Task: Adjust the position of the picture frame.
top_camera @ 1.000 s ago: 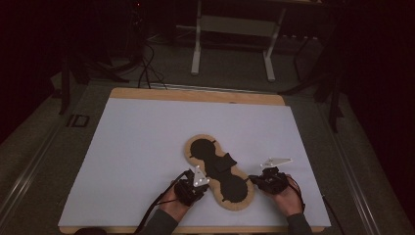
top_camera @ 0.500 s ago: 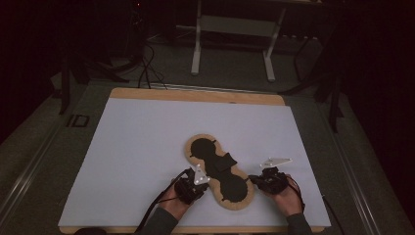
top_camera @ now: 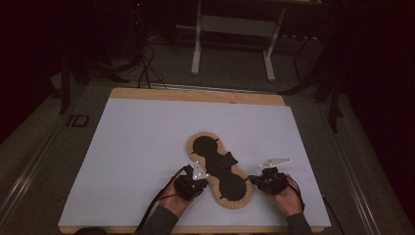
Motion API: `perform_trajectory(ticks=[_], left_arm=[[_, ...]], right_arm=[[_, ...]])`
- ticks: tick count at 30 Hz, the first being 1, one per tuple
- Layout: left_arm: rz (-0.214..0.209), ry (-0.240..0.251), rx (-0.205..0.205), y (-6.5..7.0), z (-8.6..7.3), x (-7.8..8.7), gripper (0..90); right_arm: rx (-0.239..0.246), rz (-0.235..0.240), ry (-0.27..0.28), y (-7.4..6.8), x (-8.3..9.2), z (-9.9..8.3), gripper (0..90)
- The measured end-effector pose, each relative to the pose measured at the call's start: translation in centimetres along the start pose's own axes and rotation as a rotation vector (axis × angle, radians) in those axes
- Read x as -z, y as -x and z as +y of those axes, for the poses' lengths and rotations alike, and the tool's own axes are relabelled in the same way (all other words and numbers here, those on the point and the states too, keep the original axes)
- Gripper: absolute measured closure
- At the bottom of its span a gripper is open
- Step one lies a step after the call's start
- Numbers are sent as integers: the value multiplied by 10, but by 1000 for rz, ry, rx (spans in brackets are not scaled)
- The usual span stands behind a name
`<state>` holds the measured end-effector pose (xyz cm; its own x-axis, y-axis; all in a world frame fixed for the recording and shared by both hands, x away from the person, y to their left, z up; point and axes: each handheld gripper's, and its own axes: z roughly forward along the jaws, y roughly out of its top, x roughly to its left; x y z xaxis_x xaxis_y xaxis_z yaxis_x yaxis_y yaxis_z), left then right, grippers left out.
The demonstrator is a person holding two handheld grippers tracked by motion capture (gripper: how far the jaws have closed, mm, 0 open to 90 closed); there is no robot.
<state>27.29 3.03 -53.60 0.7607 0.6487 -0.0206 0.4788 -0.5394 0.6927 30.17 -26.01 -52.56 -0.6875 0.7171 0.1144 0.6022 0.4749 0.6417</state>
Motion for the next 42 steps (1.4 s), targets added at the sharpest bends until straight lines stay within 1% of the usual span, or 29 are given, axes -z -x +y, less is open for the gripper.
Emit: perform_trajectory(ticks=[1,3,5,8,14,18,20,23,25,26,30,32,35,37,39,40,41,42], left_arm=[[2,-1,6,-2,1,0,900],[7,-1,10,-3,1,-1,900],[15,1,28,-7,2,-2,900],[25,0,46,-13,4,-2,900],[29,4,81,-26,4,-3,900],[46,4,100,-33,5,-3,900],[51,-1,97,-35,5,-3,900],[70,-9,89,-43,9,-4,900],[72,-3,94,-45,10,-5,900],[73,6,100,-50,10,-7,900],[75,-1,84,-54,11,-7,900],[75,3,86,-55,11,-6,900],[96,-2,105,-59,9,-1,900],[106,5,116,-61,7,4,900],[117,14,110,-61,5,10,900],[117,14,110,-61,5,10,900],[131,32,100,-61,1,18,900],[131,32,100,-61,1,18,900]], right_arm=[[13,-6,-1,-1,0,0,900],[17,-4,-1,-2,0,1,900],[26,-1,-1,-3,-1,1,900],[30,16,-3,-6,-2,2,900],[58,40,-9,-13,-5,4,900],[75,58,-13,-20,-7,6,900],[87,67,-15,-23,-9,7,900],[101,86,-16,-28,-11,8,900],[111,98,-13,-31,-13,9,900],[114,104,-13,-33,-14,10,900],[125,115,-9,-38,-15,11,900],[129,116,-5,-39,-15,11,900],[135,119,-1,-42,-16,11,900],[139,118,-3,-44,-16,11,900],[141,122,-1,-46,-17,11,900],[141,122,-1,-46,-17,11,900],[144,129,3,-47,-17,12,900],[144,129,3,-47,-17,12,900]])
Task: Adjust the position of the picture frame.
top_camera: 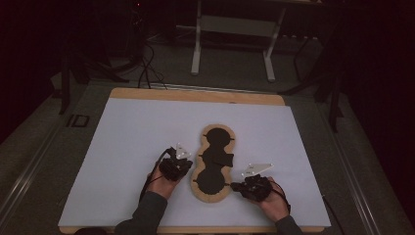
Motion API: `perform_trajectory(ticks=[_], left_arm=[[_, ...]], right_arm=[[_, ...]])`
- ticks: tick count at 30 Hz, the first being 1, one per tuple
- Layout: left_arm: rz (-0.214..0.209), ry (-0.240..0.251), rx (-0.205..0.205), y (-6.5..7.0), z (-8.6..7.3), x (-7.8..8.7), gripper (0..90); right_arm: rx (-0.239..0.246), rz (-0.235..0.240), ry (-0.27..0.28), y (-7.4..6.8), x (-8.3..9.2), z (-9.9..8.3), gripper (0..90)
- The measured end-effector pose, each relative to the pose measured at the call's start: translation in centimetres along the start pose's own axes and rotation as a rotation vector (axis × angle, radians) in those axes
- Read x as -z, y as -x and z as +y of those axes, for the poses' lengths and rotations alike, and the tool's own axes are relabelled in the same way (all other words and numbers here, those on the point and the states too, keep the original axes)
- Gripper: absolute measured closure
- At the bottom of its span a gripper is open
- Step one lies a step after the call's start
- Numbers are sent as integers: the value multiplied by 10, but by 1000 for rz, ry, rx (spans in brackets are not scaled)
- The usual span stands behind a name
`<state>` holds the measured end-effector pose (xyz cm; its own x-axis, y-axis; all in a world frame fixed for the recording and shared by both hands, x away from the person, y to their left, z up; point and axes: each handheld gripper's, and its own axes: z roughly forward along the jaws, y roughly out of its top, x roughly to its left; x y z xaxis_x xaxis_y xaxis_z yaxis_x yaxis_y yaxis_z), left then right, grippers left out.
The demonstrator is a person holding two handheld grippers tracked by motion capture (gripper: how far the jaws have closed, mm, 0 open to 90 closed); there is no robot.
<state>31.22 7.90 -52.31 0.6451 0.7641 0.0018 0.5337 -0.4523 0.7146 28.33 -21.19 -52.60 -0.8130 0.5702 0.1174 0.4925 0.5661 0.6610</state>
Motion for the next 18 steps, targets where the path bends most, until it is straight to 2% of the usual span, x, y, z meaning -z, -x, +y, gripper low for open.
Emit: perform_trajectory(ticks=[1,3,7,8,12,14,18], left_arm=[[-4,18,-4,-2,-4,9,900],[-4,28,-17,-3,-8,16,900],[4,28,-29,-2,-12,22,899],[1,39,-32,-2,-19,30,897],[-3,47,-19,-4,-27,36,885],[-10,39,9,-6,-34,41,875],[-14,43,19,-6,-39,46,877]], right_arm=[[0,2,1,-1,0,0,900],[1,9,1,-3,-2,1,900],[3,12,5,-5,-3,2,900],[9,15,7,-9,-5,4,900],[16,17,5,-12,-8,6,900],[34,20,5,-17,-11,10,900],[45,25,5,-22,-16,14,900]])
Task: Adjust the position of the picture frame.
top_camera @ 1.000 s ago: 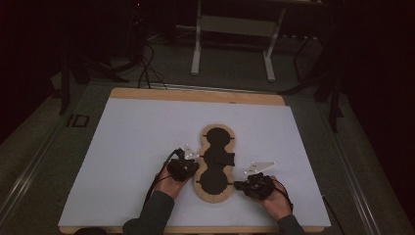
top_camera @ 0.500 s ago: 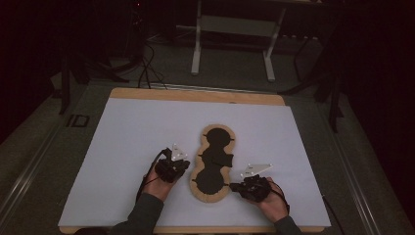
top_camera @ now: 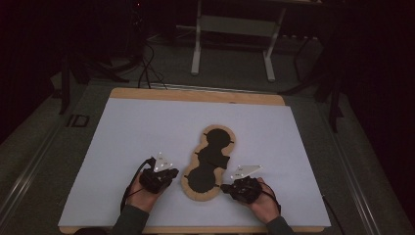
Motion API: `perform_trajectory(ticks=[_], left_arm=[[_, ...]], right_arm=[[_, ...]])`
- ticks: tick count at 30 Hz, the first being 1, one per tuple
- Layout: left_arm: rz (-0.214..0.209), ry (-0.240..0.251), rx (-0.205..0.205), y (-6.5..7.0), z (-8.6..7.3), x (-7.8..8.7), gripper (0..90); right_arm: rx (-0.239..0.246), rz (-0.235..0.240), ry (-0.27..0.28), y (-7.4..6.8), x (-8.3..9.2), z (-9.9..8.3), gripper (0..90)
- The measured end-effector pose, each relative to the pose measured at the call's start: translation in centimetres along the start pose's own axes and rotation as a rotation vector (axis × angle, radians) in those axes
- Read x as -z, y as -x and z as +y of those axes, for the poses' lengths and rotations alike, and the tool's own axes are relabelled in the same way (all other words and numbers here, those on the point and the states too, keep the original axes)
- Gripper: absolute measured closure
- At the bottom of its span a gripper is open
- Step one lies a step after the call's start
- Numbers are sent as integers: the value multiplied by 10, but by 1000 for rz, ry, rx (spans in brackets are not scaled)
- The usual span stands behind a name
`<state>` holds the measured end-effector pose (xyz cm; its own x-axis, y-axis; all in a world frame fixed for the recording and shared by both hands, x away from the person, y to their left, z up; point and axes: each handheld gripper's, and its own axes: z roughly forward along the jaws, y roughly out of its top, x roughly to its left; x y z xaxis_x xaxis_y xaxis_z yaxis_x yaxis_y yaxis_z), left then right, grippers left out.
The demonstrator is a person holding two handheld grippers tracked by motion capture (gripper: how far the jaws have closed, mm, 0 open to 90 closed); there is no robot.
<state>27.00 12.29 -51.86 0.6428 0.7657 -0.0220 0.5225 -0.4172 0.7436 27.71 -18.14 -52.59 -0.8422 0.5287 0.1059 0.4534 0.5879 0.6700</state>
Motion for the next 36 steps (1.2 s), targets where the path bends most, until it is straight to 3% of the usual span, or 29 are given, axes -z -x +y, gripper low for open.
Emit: perform_trajectory(ticks=[8,12,18,23,36], left_arm=[[-29,59,11,5,-9,26,885],[-26,52,9,6,-13,30,893],[-10,59,46,-1,-20,39,896],[-7,54,57,-4,-22,39,896],[3,20,36,-2,-22,33,895]], right_arm=[[28,15,-4,-9,-13,13,900],[34,14,0,-13,-19,18,900],[44,19,-2,-16,-26,25,900],[52,18,-7,-19,-31,31,900],[92,15,-42,-28,-53,59,900]])
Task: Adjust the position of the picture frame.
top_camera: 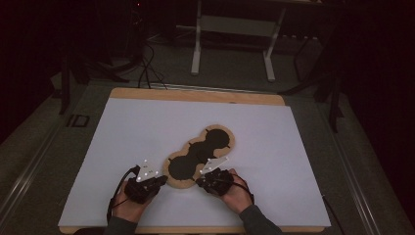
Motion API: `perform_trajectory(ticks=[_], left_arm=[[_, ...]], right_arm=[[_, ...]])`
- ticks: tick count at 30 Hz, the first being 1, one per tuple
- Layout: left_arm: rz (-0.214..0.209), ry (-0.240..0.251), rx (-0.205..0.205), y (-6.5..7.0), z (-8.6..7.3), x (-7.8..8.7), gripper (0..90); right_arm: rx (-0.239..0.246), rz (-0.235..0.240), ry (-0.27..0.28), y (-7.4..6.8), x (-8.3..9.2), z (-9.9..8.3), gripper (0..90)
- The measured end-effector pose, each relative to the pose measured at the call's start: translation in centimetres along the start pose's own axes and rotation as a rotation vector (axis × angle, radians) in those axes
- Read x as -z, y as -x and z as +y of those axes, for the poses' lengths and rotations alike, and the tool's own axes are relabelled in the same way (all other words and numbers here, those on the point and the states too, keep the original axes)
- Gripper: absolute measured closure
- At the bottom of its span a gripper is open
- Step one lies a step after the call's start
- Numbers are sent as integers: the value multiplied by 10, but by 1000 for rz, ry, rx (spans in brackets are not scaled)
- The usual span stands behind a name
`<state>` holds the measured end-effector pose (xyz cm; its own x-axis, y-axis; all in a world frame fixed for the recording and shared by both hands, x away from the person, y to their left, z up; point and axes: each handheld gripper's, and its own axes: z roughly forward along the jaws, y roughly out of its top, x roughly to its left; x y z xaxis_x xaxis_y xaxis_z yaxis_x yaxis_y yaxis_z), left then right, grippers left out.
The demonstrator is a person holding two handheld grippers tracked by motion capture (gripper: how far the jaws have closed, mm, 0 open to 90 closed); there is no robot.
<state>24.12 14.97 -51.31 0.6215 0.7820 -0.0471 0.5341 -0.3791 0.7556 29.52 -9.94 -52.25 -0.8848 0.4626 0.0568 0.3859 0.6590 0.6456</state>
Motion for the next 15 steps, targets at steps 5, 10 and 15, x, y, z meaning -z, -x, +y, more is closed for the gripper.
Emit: perform_trajectory(ticks=[5,10,15], left_arm=[[2,-12,-3,1,0,-3,894],[0,-28,-16,3,1,-8,893],[0,-40,-27,4,2,-12,892]], right_arm=[[-13,14,15,1,-9,8,900],[-15,15,20,1,-14,13,900],[-24,20,40,2,-20,17,900]])
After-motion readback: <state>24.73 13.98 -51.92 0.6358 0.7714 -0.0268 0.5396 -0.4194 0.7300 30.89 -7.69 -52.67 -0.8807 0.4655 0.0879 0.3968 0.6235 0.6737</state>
